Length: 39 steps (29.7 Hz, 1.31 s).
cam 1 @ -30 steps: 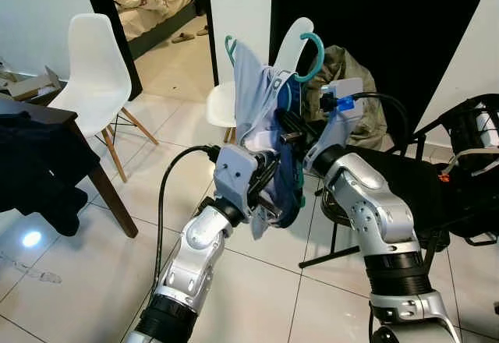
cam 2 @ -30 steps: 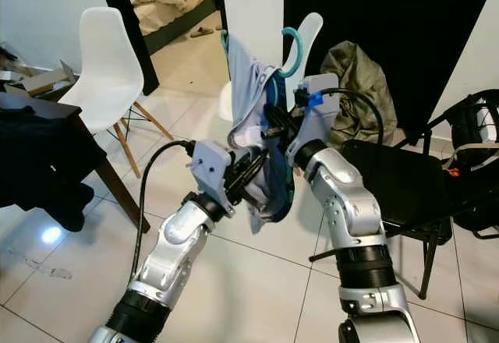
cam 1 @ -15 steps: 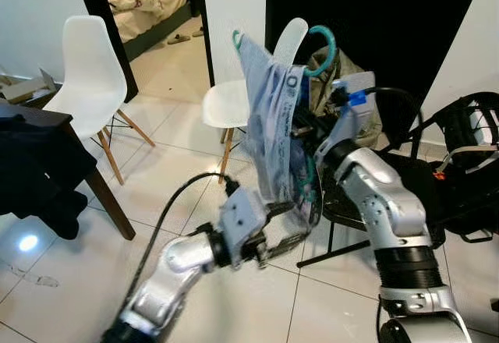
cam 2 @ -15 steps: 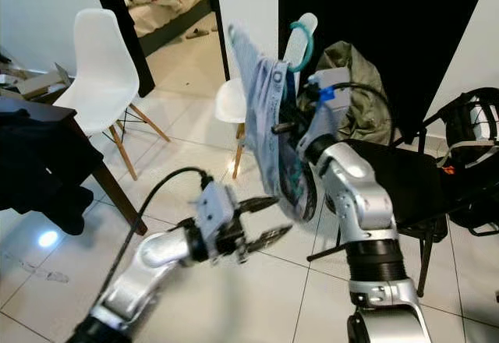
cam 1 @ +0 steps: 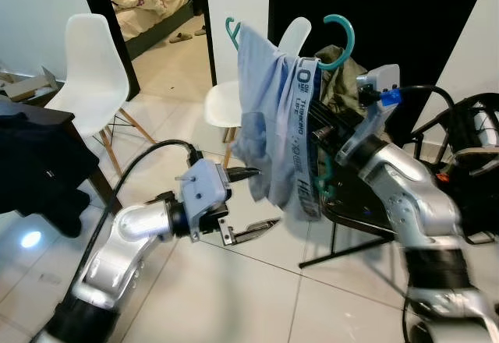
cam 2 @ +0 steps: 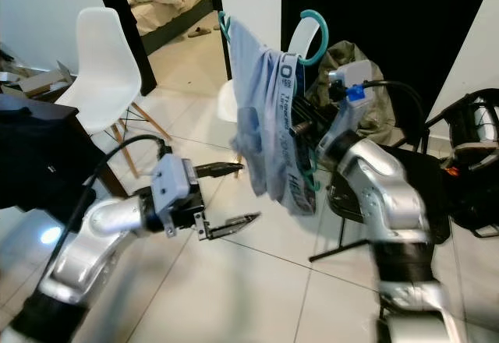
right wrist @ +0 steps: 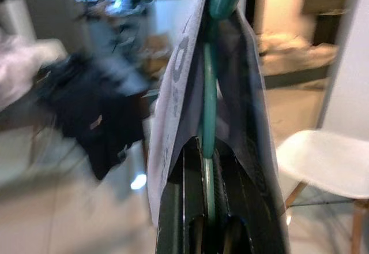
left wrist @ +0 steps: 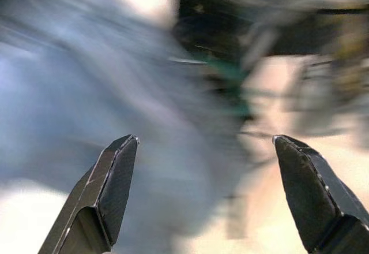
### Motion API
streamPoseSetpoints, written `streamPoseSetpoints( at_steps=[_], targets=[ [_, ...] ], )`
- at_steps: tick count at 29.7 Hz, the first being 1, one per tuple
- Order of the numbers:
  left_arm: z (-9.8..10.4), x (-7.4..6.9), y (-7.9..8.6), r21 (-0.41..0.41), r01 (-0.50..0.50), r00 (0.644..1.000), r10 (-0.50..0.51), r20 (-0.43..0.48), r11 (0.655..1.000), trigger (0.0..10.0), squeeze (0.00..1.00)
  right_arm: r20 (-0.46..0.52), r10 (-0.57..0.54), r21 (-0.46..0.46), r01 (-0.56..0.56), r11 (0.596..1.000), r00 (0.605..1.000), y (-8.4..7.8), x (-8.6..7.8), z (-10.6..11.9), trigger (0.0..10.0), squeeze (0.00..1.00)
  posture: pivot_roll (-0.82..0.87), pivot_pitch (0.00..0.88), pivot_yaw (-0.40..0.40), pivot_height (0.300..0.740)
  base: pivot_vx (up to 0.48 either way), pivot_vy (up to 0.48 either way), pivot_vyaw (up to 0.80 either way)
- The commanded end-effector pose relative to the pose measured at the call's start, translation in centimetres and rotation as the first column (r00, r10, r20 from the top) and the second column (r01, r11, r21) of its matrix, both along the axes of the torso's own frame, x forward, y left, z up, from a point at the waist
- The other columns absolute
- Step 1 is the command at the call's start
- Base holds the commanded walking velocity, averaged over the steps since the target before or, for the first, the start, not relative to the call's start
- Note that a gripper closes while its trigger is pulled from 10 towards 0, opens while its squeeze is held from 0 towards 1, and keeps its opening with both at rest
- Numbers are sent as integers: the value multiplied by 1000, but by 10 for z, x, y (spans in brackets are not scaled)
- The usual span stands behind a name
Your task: Hang hanger
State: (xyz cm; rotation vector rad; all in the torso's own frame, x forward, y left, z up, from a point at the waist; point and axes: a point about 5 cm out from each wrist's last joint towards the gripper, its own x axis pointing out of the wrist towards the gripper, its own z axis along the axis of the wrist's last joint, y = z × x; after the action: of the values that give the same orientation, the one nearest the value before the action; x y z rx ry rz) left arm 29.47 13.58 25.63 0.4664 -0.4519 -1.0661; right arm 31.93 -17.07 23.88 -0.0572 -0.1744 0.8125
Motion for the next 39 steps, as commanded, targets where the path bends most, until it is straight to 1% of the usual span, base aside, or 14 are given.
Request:
streamPoseSetpoints(
  at_steps=[1,2,3,5,10,19,21,22,24,27,29,35,36,39],
  targets=[
    [-2,0,1,19,36,999,-35,-18,999,10000,851,30,80,-26,-79,997,996,9,-6,4,0,0,-15,72,45,740,0,0,0],
    [-2,0,1,19,36,999,-35,-18,999,10000,851,30,80,-26,-79,997,996,9,-6,4,0,0,-15,72,45,740,0,0,0],
    [12,6,9,48,51,999,-51,4,998,10000,0,23,126,-64,-124,990,992,9,-11,-1,0,0,-12,66,56,740,0,0,0],
    [40,13,22,63,66,997,-69,43,996,10000,0,3,203,-112,-201,973,979,5,-22,-6,0,0,-12,63,63,740,0,0,0],
    [61,14,30,94,84,993,-91,79,992,10000,0,-17,270,-160,-269,950,963,-1,-32,-7,0,0,-15,58,69,740,0,0,0],
    [73,11,39,281,173,980,-194,51,944,10000,0,-67,394,-266,-397,878,916,-5,-51,-6,0,0,-20,53,77,740,0,0,0],
    [68,8,44,396,240,968,-252,-22,886,10000,0,-74,444,-291,-445,847,893,-3,-58,-2,0,0,-25,50,80,740,0,0,0],
    [68,8,44,396,240,968,-252,-22,886,10000,0,-74,444,-291,-445,847,893,-3,-58,-2,0,0,-25,50,80,740,0,0,0],
    [59,5,48,505,320,946,-300,-123,801,10000,0,-78,495,-310,-493,813,865,2,-64,1,0,0,-26,52,85,740,0,0,0],
    [56,4,49,532,348,937,-312,-159,772,10000,0,-80,511,-317,-508,801,856,4,-66,1,0,0,-26,52,85,740,0,0,0],
    [47,2,48,585,382,924,-317,-215,716,10000,0,-85,530,-324,-526,786,844,7,-67,1,0,0,-30,55,86,740,0,0,0],
    [37,2,47,617,405,914,-311,-260,675,10000,0,-92,545,-331,-542,773,834,11,-68,0,0,0,-31,56,86,740,0,0,0],
    [27,3,47,642,412,911,-299,-284,646,3412,0,-93,556,-333,-552,764,826,14,-69,0,0,0,-34,59,87,740,0,0,0],
    [24,3,48,650,417,909,-295,-295,636,3412,0,-93,559,-332,-555,763,824,15,-70,0,0,0,-34,59,86,740,0,0,0]
  ],
)
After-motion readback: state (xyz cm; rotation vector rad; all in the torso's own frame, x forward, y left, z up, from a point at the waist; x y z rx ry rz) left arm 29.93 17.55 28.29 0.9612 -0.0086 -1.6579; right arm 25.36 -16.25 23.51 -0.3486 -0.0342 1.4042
